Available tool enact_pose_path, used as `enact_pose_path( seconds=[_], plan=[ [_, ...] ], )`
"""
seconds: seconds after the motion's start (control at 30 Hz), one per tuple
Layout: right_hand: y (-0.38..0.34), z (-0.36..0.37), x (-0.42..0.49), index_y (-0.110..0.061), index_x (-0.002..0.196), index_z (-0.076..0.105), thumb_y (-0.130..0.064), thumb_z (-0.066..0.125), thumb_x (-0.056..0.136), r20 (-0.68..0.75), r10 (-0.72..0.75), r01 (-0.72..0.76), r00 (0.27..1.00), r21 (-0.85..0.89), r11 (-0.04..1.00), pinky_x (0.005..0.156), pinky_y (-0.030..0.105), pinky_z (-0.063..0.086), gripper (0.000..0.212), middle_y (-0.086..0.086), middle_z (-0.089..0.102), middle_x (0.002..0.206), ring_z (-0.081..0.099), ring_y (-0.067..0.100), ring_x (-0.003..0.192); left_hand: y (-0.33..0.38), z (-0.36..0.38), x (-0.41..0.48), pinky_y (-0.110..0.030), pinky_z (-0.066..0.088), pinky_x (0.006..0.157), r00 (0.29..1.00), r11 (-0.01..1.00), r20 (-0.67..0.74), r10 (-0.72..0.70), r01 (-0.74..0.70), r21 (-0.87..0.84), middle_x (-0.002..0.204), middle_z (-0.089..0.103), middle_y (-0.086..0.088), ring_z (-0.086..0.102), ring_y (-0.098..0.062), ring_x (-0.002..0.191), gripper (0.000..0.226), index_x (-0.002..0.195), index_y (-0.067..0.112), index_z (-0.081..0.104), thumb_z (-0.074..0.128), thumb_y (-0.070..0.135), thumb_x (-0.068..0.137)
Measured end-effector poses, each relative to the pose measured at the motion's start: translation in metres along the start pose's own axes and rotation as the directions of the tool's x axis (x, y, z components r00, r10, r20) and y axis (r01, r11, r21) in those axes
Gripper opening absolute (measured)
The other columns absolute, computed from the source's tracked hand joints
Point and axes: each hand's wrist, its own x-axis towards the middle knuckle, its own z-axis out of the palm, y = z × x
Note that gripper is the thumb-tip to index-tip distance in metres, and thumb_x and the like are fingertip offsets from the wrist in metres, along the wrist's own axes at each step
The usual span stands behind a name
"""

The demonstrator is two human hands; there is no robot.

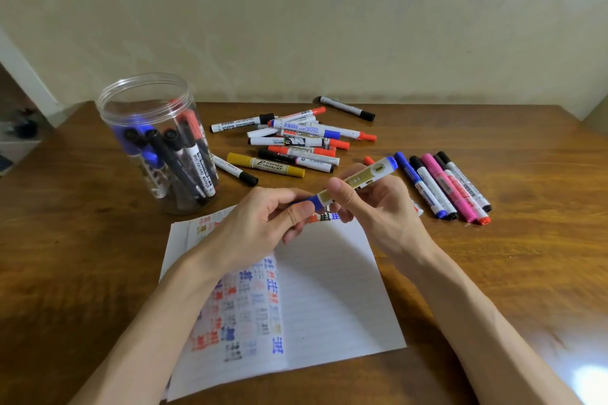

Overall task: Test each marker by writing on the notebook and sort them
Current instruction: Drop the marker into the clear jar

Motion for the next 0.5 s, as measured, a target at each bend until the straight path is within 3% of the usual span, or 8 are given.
enact_pose_path(
  seconds=[0.17,0.37,0.5],
  plan=[
    [0.0,-0.003,0.002,-0.007,0.093,0.074,-0.036,0.064,0.1,0.059,-0.019,0.018,0.998,0.01,1.0,0.064,0.027,0.052,0.031,0.004,0.069,0.077,0.063,0.016,0.067,0.004,-0.004,-0.001,-0.027,0.051,0.064,0.996,0.985,0.089,-0.029,0.044,-0.167,0.07,0.055,0.004,0.051,-0.012,0.064,0.028,0.113,0.013,0.07,0.051,0.031,0.102],
    [-0.001,-0.014,0.002,-0.006,0.096,0.072,-0.028,0.063,0.101,0.135,-0.03,0.026,0.99,0.036,0.999,0.067,0.027,0.051,0.025,0.0,0.068,0.081,0.062,0.015,0.071,0.006,-0.006,0.001,-0.027,0.05,0.064,0.989,0.978,0.147,-0.017,0.048,-0.204,0.074,0.05,-0.004,0.048,-0.019,0.068,0.041,0.114,-0.002,0.068,0.047,0.032,0.105],
    [0.0,-0.011,0.003,-0.007,0.097,0.074,-0.032,0.064,0.1,0.127,-0.011,0.005,0.992,0.049,0.999,0.068,0.028,0.051,0.027,0.003,0.068,0.08,0.062,0.017,0.071,0.002,-0.008,0.001,-0.029,0.049,0.067,0.987,0.977,0.149,-0.053,0.082,-0.197,0.075,0.054,-0.003,0.054,-0.018,0.07,0.036,0.119,0.007,0.07,0.05,0.033,0.105]
  ],
)
